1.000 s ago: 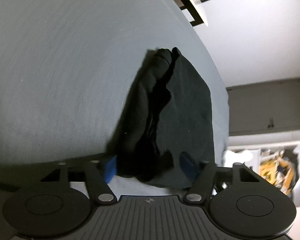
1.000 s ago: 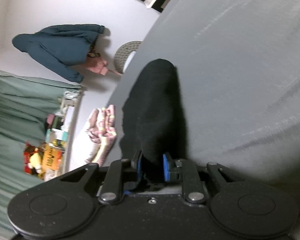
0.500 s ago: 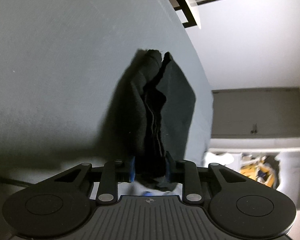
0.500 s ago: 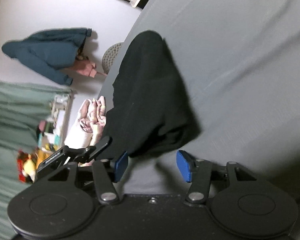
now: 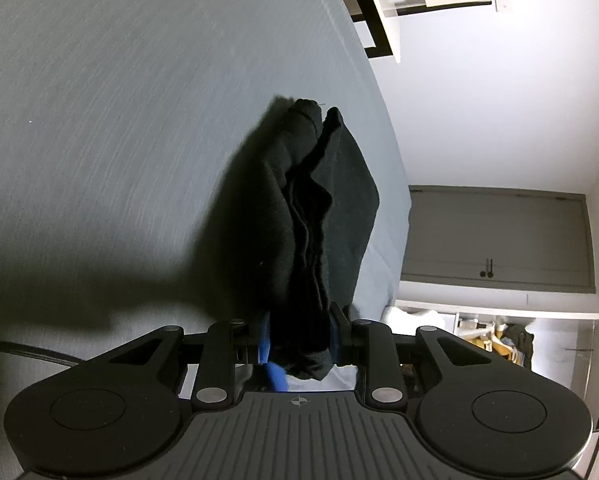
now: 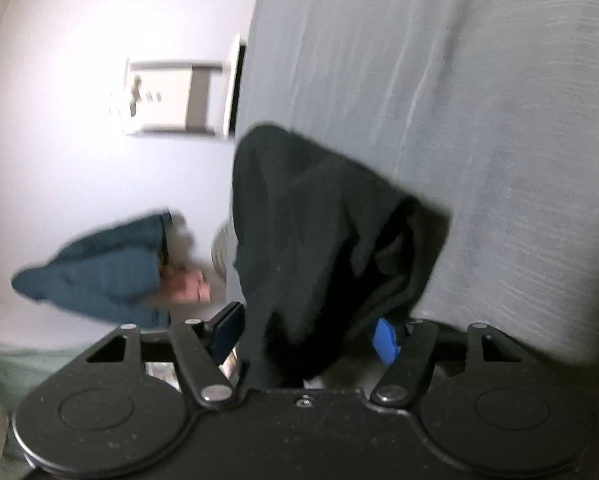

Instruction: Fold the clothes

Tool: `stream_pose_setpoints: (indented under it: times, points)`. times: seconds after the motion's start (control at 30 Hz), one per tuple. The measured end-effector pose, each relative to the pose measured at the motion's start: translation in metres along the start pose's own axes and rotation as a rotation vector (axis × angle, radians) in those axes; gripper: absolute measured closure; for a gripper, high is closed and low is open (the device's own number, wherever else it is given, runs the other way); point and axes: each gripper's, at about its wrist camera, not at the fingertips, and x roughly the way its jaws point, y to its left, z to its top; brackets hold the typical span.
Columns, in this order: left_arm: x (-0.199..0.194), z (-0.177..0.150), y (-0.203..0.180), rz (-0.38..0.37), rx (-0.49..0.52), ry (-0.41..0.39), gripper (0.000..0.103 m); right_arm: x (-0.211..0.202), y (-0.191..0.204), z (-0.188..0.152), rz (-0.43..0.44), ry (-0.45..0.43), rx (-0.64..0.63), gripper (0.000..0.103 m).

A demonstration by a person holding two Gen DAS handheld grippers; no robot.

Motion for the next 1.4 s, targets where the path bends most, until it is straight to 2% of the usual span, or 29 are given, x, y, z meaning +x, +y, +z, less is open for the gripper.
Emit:
stream_pose_setpoints:
  times: [0.07, 0.1, 0.13, 0.23, 0.33, 0.43, 0.5, 0.57, 0.7, 0.83, 0.9, 0.97, 1.1, 1.17, 1.23, 1.33, 1.4]
  points:
    - [0.0, 0.001, 0.0, 0.004, 0.015, 0.005, 0.075, 0.003, -0.002, -0.001, 0.009, -0.04, -0.002, 0.057]
    - [-0.001, 0.001, 0.001, 0.008, 0.026, 0.007, 0.075, 0.006, -0.005, 0.001, 0.011, -0.04, 0.002, 0.074]
    - [-0.001, 0.002, 0.002, 0.02, 0.029, 0.011, 0.075, 0.008, -0.008, 0.002, 0.013, -0.038, 0.005, 0.081]
    - [0.0, 0.005, 0.005, 0.078, 0.028, 0.029, 0.075, 0.011, -0.009, 0.008, 0.0, -0.003, -0.019, 0.09]
    - [-0.002, 0.008, 0.005, 0.11, 0.028, 0.028, 0.069, 0.009, 0.009, 0.017, -0.035, 0.067, -0.138, 0.092]
    - [-0.007, 0.008, -0.007, 0.174, 0.097, -0.041, 0.053, -0.001, 0.026, 0.036, -0.063, 0.155, -0.204, 0.092]
    - [-0.012, 0.006, -0.017, 0.215, 0.173, -0.098, 0.031, -0.009, 0.036, 0.052, -0.079, 0.208, -0.252, 0.092]
    - [-0.013, 0.007, -0.028, 0.229, 0.239, -0.134, 0.019, -0.017, 0.044, 0.068, -0.123, 0.276, -0.337, 0.092]
    - [-0.011, 0.011, -0.056, 0.221, 0.402, -0.164, 0.017, -0.036, 0.05, 0.102, -0.213, 0.381, -0.502, 0.092]
    - [0.016, 0.017, -0.091, 0.217, 0.586, -0.099, 0.017, -0.057, 0.045, 0.137, -0.266, 0.326, -0.54, 0.091]
    - [0.041, 0.018, -0.107, 0.221, 0.665, -0.028, 0.017, -0.071, 0.034, 0.143, -0.244, 0.289, -0.509, 0.091]
    - [0.07, 0.018, -0.118, 0.263, 0.719, 0.017, 0.017, -0.074, 0.029, 0.143, -0.218, 0.266, -0.489, 0.091]
    - [0.106, 0.024, -0.124, 0.306, 0.748, 0.064, 0.017, -0.075, 0.03, 0.14, -0.214, 0.23, -0.55, 0.091]
    - [0.12, 0.024, -0.121, 0.282, 0.725, 0.144, 0.017, -0.074, 0.026, 0.143, -0.212, 0.227, -0.539, 0.089]
    - [0.125, 0.018, -0.12, 0.265, 0.727, 0.192, 0.017, -0.073, 0.017, 0.147, -0.216, 0.229, -0.5, 0.082]
    - [0.13, 0.006, -0.118, 0.255, 0.775, 0.211, 0.017, -0.075, 0.008, 0.149, -0.231, 0.228, -0.45, 0.072]
    - [0.132, 0.004, -0.118, 0.23, 0.772, 0.219, 0.018, -0.075, 0.004, 0.149, -0.23, 0.223, -0.43, 0.07]
